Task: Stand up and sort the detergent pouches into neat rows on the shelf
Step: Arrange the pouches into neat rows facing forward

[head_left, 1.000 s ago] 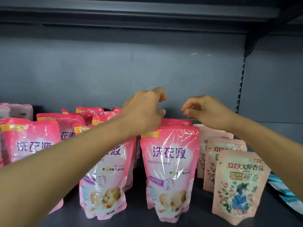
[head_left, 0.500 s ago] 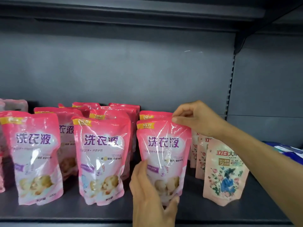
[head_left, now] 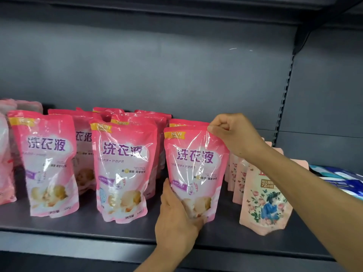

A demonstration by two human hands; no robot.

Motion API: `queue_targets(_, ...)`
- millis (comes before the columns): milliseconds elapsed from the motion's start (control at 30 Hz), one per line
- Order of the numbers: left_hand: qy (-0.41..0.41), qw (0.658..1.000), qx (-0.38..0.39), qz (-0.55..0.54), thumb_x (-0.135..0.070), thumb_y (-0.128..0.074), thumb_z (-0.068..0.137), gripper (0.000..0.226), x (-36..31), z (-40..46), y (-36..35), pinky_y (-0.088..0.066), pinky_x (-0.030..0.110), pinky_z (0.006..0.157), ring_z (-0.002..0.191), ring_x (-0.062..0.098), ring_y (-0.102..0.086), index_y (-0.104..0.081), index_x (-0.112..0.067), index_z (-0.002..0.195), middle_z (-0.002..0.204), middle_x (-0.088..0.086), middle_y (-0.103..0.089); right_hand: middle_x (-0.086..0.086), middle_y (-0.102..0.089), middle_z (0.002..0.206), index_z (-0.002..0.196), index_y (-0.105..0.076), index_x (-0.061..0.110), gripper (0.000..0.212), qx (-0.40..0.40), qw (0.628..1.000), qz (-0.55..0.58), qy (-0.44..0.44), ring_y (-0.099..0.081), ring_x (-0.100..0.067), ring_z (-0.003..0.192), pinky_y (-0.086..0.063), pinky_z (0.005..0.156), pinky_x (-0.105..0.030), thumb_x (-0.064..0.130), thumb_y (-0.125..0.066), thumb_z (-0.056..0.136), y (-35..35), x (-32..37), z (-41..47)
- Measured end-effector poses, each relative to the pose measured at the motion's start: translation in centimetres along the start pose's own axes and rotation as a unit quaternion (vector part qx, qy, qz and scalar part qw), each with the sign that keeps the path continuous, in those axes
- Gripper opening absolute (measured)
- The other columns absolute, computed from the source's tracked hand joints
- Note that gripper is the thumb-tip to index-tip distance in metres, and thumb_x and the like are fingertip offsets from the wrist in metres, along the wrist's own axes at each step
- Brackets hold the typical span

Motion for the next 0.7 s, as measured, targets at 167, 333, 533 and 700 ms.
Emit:
queue_targets(167, -0.001, 1.000, 0.010, 0.004, -0.044, -0.082, 0.056, 0.110, -0.1, 0.0, 0.2, -0.052, 0.040, 0.084, 0.107, 0.013, -0.055, -0.006, -0.038, 0.136, 0.130, -0.017, -0.035, 0.012, -0.059, 0.056, 0.073, -0.065, 0.015, 0.016, -0.002, 1.000, 0.013, 0.016, -0.047, 0.004, 0.043, -0.035, 0.046, -0.006, 0.013, -0.061, 0.088, -0.1, -0.1, -0.1)
queue_targets(333, 0.003, 0.998, 0.045, -0.045, -0.054, -0.076, 0.041, 0.118, -0.1, 0.0, 0.6, -0.051, 0.038, 0.093, 0.114, 0.012, -0.050, -0.011, -0.042, 0.138, 0.128, -0.015, -0.041, 0.004, -0.070, 0.087, 0.099, -0.067, 0.015, 0.013, 0.005, 1.000, 0.003, 0.028, -0.063, -0.004, 0.078, -0.047, 0.071, -0.012, 0.015, -0.063, 0.087, 0.3, 0.6, -0.6)
queue_targets(533, -0.063, 0.996, 0.061, -0.014, -0.043, -0.075, 0.069, 0.110, -0.8, -2.2, 3.1, -0.035, 0.018, 0.096, 0.127, -0.001, -0.035, 0.007, -0.044, 0.142, 0.144, -0.019, -0.025, 0.015, -0.058, 0.119, 0.119, -0.056, 0.023, 0.034, 0.009, 0.996, -0.071, 0.057, -0.051, 0.001, 0.111, -0.037, 0.096, -0.018, 0.021, -0.064, 0.086, 0.7, 2.9, -2.2)
queue_targets(700, -0.113, 0.992, 0.053, 0.018, -0.038, -0.070, 0.078, 0.097, -1.3, -3.8, 7.4, -0.030, 0.028, 0.112, 0.134, 0.001, -0.026, 0.000, -0.035, 0.146, 0.149, -0.019, -0.017, 0.012, -0.061, 0.112, 0.111, -0.060, 0.022, 0.025, -0.036, 0.990, -0.103, 0.095, -0.053, 0.000, 0.101, -0.038, 0.082, -0.008, 0.020, -0.064, 0.087, -0.5, 6.1, -4.4)
Point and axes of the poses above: each hand's wrist, its own z-axis towards the middle knuckle, its own y-axis out of the back of the hand, x = y × z, the point moved 6 cm from there along z, towards the middle knuckle
